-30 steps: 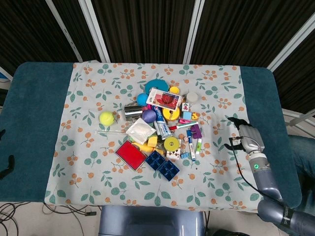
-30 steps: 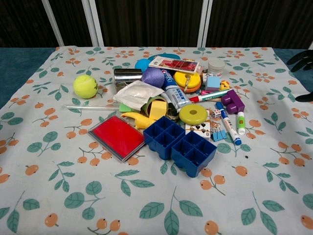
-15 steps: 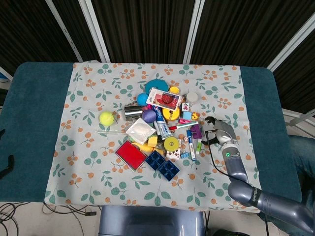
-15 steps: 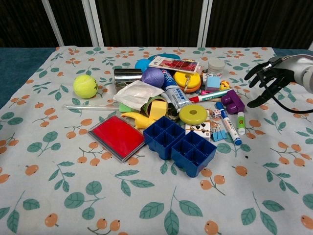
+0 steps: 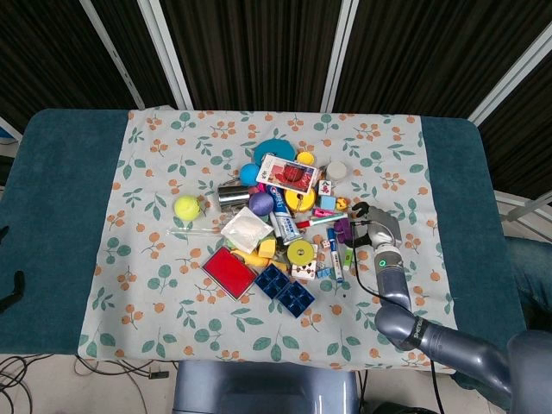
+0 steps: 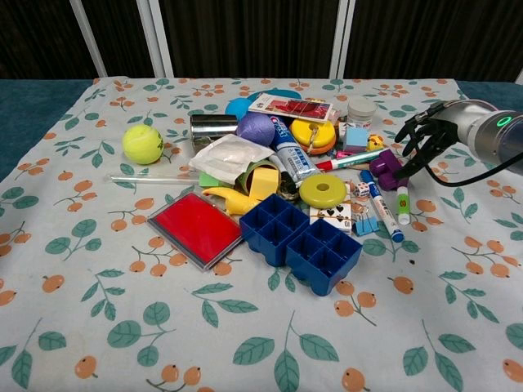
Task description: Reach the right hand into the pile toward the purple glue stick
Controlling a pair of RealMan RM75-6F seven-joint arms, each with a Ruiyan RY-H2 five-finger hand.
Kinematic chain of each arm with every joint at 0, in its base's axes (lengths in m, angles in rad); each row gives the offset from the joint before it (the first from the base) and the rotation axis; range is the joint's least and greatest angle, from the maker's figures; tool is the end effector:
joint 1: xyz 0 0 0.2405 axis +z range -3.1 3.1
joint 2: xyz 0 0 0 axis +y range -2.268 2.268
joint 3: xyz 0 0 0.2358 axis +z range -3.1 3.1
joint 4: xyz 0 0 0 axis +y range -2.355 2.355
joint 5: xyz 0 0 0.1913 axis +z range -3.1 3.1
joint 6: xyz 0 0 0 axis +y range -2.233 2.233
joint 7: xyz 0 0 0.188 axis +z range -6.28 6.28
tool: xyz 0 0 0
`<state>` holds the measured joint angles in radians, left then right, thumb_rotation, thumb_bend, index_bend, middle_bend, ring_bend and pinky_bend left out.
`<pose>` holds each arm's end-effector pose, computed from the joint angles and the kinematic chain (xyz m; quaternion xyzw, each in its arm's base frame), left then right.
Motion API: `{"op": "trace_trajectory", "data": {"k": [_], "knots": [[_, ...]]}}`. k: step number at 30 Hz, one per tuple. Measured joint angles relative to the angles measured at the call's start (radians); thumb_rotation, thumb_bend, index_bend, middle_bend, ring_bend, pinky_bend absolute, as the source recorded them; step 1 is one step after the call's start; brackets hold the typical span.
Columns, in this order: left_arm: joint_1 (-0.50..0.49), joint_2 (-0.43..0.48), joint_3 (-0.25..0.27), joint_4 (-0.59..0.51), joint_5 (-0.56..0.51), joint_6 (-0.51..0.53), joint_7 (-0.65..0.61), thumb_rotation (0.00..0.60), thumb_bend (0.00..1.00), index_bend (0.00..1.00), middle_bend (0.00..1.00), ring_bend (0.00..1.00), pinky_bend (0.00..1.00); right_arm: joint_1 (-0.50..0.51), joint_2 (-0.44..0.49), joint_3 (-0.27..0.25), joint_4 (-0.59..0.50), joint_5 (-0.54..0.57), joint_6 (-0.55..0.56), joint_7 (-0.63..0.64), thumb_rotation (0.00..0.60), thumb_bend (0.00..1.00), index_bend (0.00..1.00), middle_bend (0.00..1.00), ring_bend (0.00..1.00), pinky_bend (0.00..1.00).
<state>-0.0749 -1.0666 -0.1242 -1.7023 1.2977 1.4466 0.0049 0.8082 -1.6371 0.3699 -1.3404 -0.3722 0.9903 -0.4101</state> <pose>-0.3036 0.2288 0.1938 -0.5165 -0.4357 -0.3764 0.6338 -0.1926 -0.4112 -0.0039 0.5042 -0.6211 0.3239 0.5050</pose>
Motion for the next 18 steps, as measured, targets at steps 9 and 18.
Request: {"op": "trace_trajectory", "data": {"k": [9, 18], "knots": [[-0.001, 0.001, -0.001, 0.0, -0.003, -0.002, -0.001, 0.6, 0.51, 0.03, 0.0, 0.0, 0.02, 0.027, -0.062, 0.012, 0.081, 0.021, -0.004, -0.015, 0.6, 0.2, 0.35, 0.39, 0.35, 0.2], [-0.003, 0.004, -0.002, 0.001, -0.01, -0.008, -0.005, 0.6, 0.51, 0.03, 0.0, 0.0, 0.03, 0.035, -0.113, 0.017, 0.146, 0.004, -0.005, -0.014, 0.6, 0.32, 0.43, 0.53, 0.49, 0.28]]}}
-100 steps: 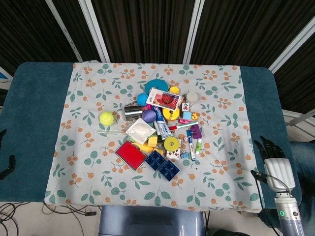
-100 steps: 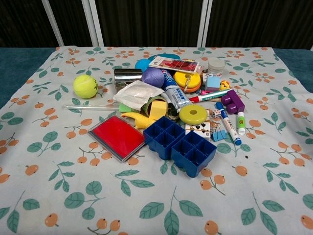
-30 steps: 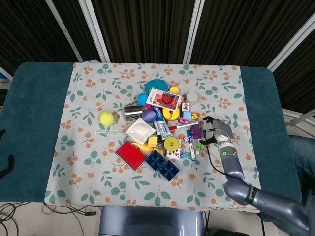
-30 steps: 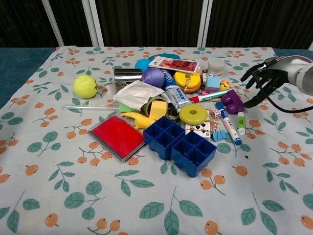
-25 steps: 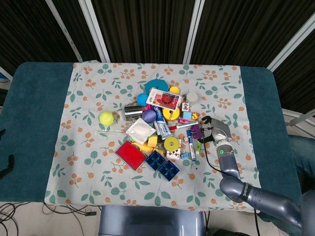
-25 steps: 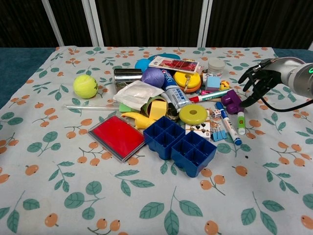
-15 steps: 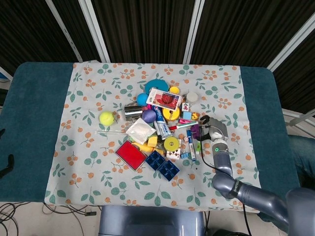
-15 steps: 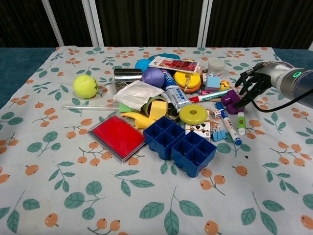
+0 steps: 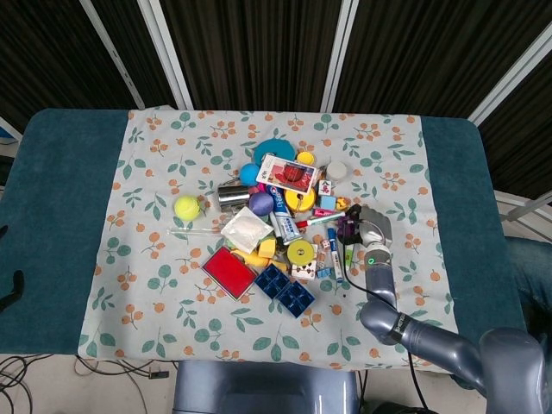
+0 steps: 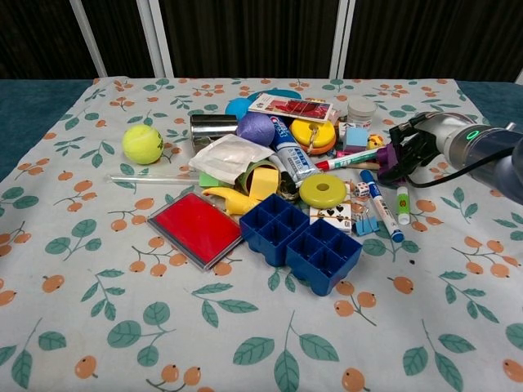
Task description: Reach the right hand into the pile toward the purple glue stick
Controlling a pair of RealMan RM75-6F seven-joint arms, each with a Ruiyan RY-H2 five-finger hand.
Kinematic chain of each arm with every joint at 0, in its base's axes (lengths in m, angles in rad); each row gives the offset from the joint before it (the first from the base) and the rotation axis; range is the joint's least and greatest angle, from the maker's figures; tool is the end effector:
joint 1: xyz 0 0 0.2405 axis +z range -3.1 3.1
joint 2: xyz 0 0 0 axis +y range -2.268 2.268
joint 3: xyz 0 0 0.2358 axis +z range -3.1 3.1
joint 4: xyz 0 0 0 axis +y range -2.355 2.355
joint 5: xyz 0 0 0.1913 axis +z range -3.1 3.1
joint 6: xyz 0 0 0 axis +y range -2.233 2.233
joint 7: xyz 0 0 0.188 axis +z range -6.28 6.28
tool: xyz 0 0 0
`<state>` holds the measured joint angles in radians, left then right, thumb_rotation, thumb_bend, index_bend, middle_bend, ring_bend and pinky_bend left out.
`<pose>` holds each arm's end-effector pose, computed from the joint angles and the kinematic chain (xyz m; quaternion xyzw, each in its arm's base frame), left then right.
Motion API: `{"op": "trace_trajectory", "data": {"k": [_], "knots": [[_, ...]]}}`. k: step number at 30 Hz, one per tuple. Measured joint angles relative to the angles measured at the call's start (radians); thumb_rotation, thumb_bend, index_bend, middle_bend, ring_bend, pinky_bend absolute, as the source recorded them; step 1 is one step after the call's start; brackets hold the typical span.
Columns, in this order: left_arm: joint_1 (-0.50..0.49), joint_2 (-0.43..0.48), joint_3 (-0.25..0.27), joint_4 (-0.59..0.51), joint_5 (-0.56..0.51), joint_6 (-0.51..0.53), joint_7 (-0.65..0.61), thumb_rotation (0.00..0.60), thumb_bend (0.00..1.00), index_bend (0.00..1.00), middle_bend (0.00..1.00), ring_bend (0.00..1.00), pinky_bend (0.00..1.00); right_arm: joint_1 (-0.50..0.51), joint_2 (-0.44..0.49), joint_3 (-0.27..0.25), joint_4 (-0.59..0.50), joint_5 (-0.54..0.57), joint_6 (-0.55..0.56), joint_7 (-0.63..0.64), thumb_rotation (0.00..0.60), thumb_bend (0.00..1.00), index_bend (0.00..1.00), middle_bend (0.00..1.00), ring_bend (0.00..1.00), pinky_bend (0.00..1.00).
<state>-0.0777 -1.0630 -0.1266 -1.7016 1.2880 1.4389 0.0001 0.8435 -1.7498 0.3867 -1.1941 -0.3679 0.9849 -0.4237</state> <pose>-0.3052 0.2298 0.1947 -0.5144 -0.4387 -0.3749 0.6343 -0.1914 -0.4187 -0.0253 0.4974 -0.6192 0.3192 0.5170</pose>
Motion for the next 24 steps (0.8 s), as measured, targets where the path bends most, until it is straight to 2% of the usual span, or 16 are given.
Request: {"op": "trace_trajectory", "data": {"k": [5, 11, 24], "knots": [[-0.001, 0.001, 0.0, -0.001, -0.004, -0.003, 0.001, 0.6, 0.51, 0.03, 0.0, 0.0, 0.03, -0.008, -0.002, 0.005, -0.002, -0.017, 0.005, 0.008, 0.6, 0.37, 0.44, 0.55, 0.51, 0.3], [-0.001, 0.001, 0.001, -0.001, -0.003, -0.003, 0.002, 0.6, 0.51, 0.03, 0.0, 0.0, 0.03, -0.028, 0.028, 0.016, -0.053, -0.045, 0.021, 0.027, 0.6, 0.38, 0.45, 0.55, 0.51, 0.3], [0.0, -0.002, 0.004, -0.005, 0.002, 0.002, 0.012, 0.6, 0.51, 0.03, 0.0, 0.0, 0.03, -0.118, 0.243, 0.031, -0.364, -0.134, 0.046, 0.083, 0.6, 0.39, 0.45, 0.54, 0.51, 0.3]]}}
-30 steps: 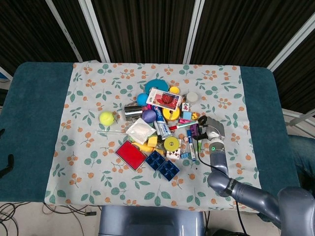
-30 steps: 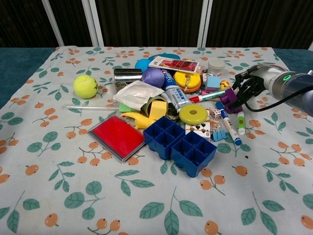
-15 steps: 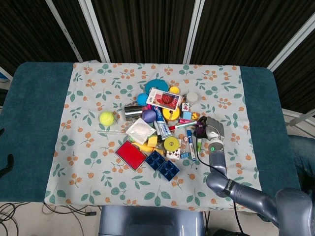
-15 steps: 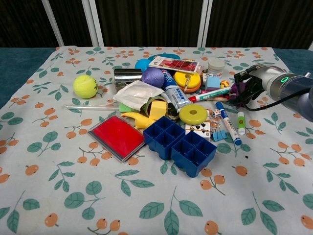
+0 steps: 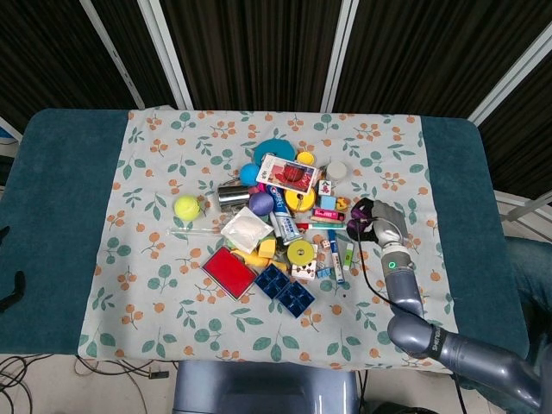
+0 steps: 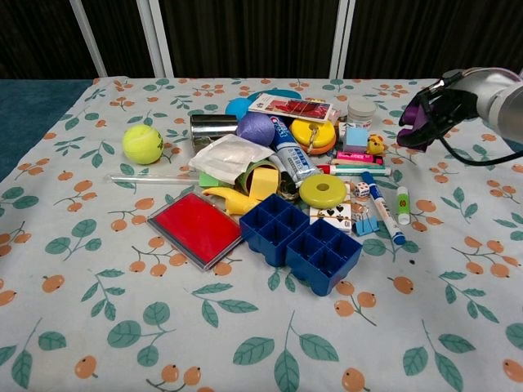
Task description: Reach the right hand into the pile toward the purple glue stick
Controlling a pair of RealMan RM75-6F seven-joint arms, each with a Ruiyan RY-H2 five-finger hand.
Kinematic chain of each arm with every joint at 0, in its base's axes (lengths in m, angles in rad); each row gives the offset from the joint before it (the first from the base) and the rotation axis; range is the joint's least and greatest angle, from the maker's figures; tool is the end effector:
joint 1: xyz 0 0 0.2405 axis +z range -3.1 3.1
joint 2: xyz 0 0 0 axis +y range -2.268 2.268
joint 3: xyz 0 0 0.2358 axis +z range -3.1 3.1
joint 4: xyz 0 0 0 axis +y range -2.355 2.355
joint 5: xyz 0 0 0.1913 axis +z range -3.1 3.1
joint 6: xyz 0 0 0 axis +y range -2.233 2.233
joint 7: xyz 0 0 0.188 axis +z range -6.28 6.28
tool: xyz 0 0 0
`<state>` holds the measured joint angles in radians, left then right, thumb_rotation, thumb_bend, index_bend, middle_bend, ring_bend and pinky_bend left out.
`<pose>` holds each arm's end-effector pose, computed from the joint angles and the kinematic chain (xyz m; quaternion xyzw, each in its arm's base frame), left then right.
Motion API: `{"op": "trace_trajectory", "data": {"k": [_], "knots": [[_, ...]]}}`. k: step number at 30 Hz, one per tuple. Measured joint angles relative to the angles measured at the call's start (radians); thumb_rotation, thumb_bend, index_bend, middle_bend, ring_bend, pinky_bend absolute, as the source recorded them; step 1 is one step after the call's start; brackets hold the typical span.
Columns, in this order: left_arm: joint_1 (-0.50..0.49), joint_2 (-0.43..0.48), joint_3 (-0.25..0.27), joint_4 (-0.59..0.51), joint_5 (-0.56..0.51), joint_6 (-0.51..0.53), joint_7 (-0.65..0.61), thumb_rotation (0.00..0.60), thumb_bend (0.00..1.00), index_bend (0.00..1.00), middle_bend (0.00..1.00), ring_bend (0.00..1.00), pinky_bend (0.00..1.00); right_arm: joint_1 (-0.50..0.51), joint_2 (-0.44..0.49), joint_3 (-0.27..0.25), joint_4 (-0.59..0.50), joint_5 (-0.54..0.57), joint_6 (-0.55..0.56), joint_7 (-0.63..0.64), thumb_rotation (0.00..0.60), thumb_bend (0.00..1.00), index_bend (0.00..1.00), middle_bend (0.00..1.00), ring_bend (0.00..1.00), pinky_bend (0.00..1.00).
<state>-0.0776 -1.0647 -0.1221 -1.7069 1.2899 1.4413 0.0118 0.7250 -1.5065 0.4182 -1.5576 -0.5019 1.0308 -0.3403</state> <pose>-0.3042 0.2289 0.1930 -0.5171 -0.4380 -0.3722 0.6342 -0.1716 -0.4019 0.0355 0.5001 -0.6097 0.3873 0.4776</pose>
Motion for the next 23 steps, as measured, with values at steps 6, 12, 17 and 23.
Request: {"op": "trace_trajectory", "data": {"k": [6, 12, 17, 23], "knots": [[0.001, 0.0, 0.0, -0.001, 0.0, 0.001, 0.001, 0.6, 0.51, 0.03, 0.0, 0.0, 0.03, -0.053, 0.11, 0.019, -0.145, -0.074, -0.009, 0.087, 0.6, 0.39, 0.45, 0.54, 0.51, 0.3], [0.002, -0.001, 0.003, -0.003, 0.004, 0.004, 0.004, 0.6, 0.51, 0.03, 0.0, 0.0, 0.03, -0.121, 0.219, 0.035, -0.282, -0.172, 0.001, 0.185, 0.6, 0.39, 0.45, 0.54, 0.51, 0.3], [0.003, -0.002, 0.004, -0.005, 0.006, 0.008, 0.008, 0.6, 0.51, 0.03, 0.0, 0.0, 0.03, -0.177, 0.301, 0.048, -0.375, -0.252, 0.003, 0.278, 0.6, 0.39, 0.45, 0.54, 0.51, 0.3], [0.003, -0.003, 0.004, -0.005, 0.006, 0.01, 0.012, 0.6, 0.51, 0.03, 0.0, 0.0, 0.03, -0.236, 0.407, 0.07, -0.467, -0.334, -0.011, 0.397, 0.6, 0.39, 0.45, 0.54, 0.51, 0.3]]}}
